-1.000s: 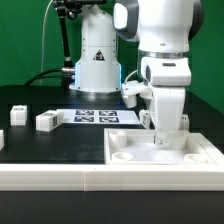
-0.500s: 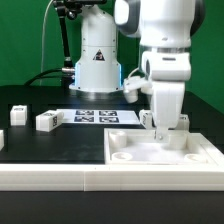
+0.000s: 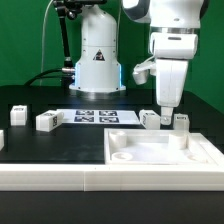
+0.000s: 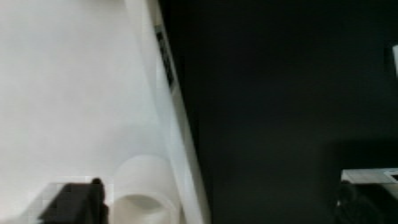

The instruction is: Assemble one leg

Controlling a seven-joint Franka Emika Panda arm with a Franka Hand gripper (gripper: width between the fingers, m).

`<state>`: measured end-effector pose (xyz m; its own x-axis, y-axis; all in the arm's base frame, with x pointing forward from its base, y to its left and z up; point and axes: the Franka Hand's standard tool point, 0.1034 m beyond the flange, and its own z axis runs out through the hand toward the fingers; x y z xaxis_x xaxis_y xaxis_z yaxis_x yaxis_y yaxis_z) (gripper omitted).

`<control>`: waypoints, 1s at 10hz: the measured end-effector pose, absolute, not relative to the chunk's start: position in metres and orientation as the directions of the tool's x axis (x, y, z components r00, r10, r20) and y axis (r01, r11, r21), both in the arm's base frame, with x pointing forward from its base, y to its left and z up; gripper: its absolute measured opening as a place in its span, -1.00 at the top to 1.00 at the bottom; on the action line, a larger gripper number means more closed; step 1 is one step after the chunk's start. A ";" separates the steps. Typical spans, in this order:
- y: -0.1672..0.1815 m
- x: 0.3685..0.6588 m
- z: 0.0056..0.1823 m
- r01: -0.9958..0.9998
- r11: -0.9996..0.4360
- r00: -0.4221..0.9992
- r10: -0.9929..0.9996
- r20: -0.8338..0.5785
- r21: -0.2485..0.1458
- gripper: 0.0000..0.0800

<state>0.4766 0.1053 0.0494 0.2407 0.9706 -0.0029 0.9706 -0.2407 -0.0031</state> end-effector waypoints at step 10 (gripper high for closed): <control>0.130 0.464 0.044 0.396 -0.917 0.918 0.395 0.027 -0.038 -0.62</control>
Offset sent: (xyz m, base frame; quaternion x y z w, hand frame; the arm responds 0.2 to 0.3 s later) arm -0.0155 -0.0046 0.0022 -0.0397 0.0219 0.2604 0.9644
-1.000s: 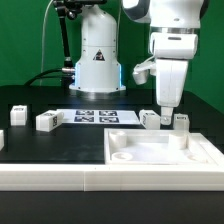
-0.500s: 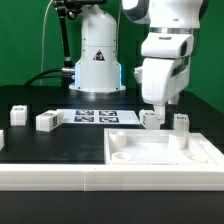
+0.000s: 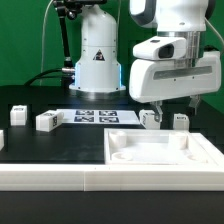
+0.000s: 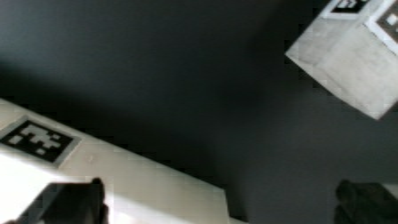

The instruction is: Assemble one leg

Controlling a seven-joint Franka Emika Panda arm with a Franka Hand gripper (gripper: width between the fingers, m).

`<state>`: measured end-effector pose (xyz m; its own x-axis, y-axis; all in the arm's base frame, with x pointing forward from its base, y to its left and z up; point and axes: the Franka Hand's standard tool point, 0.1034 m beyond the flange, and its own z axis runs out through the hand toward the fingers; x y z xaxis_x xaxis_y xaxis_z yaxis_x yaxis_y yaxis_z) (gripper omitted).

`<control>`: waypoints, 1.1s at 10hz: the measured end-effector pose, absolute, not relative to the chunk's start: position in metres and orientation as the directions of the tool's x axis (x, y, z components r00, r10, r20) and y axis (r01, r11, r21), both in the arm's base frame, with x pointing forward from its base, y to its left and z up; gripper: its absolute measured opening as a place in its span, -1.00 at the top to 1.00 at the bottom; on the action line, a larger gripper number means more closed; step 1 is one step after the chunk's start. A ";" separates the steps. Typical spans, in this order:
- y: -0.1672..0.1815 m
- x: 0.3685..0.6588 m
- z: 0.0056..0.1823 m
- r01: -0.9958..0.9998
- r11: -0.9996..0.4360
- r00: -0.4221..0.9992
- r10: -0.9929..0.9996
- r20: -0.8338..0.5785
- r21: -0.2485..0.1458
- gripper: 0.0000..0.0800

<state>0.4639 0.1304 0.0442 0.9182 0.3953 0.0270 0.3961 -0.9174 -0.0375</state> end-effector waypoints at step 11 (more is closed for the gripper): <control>0.163 0.436 0.032 -0.062 -0.995 0.998 -0.059 -0.032 -0.081 -0.62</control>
Offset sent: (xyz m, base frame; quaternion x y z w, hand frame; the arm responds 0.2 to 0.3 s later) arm -0.0222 0.0185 -0.0077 -0.0166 0.0135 0.1962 0.9803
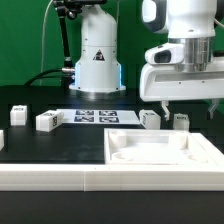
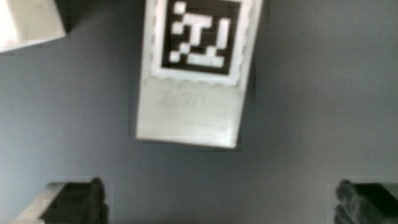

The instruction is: Assemble one leg

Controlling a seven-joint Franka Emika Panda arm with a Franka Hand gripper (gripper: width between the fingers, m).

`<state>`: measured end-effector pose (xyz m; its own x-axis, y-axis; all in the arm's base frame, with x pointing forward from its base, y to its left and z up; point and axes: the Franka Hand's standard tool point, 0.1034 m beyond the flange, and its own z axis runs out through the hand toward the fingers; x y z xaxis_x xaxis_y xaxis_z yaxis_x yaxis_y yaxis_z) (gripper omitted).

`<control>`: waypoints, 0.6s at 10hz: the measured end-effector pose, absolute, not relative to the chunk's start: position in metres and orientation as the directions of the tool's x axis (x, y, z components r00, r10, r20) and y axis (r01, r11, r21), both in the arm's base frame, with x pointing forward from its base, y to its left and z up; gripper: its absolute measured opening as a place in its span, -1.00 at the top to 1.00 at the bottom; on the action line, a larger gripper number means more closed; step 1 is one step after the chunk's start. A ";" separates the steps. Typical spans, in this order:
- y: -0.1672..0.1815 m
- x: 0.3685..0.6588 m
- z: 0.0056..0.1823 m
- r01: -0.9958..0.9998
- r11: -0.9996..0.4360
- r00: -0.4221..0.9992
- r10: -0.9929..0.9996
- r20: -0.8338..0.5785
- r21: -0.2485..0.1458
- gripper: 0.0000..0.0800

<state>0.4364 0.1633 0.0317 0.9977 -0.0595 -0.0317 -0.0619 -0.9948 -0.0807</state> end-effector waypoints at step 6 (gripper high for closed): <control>0.153 0.433 0.031 -0.026 -0.998 0.901 -0.003 -0.433 -0.049 -0.62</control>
Offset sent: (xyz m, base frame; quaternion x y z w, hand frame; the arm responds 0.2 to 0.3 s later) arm 0.0016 0.0033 0.0013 0.0133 -0.2042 0.0046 0.9788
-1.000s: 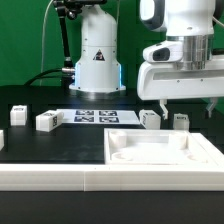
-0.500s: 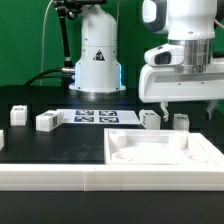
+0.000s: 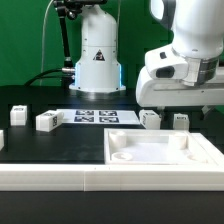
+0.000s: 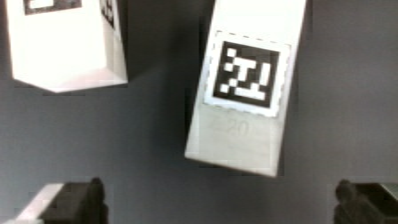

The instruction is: Assemble one leg

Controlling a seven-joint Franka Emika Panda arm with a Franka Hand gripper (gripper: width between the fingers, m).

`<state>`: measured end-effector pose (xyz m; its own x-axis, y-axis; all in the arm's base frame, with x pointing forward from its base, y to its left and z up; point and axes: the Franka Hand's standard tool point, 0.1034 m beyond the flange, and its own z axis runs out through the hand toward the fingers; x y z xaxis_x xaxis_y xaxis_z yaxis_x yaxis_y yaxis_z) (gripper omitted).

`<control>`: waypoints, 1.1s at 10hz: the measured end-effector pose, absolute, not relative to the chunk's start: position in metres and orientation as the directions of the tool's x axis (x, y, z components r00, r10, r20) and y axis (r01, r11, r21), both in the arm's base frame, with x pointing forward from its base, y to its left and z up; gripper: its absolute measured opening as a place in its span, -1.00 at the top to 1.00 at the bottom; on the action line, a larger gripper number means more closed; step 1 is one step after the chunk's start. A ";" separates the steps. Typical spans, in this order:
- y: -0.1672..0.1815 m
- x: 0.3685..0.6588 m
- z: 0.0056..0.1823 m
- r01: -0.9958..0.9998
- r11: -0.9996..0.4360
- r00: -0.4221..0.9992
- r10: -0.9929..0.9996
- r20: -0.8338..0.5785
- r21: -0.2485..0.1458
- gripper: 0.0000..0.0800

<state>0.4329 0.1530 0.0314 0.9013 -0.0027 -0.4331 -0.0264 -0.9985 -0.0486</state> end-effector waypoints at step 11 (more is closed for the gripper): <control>0.161 0.409 0.007 -0.007 -1.000 0.737 0.012 -0.676 -0.026 -0.62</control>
Offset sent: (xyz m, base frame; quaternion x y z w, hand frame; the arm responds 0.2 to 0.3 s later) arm -0.0039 0.0125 -0.0002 0.0065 -0.1337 0.0158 0.9909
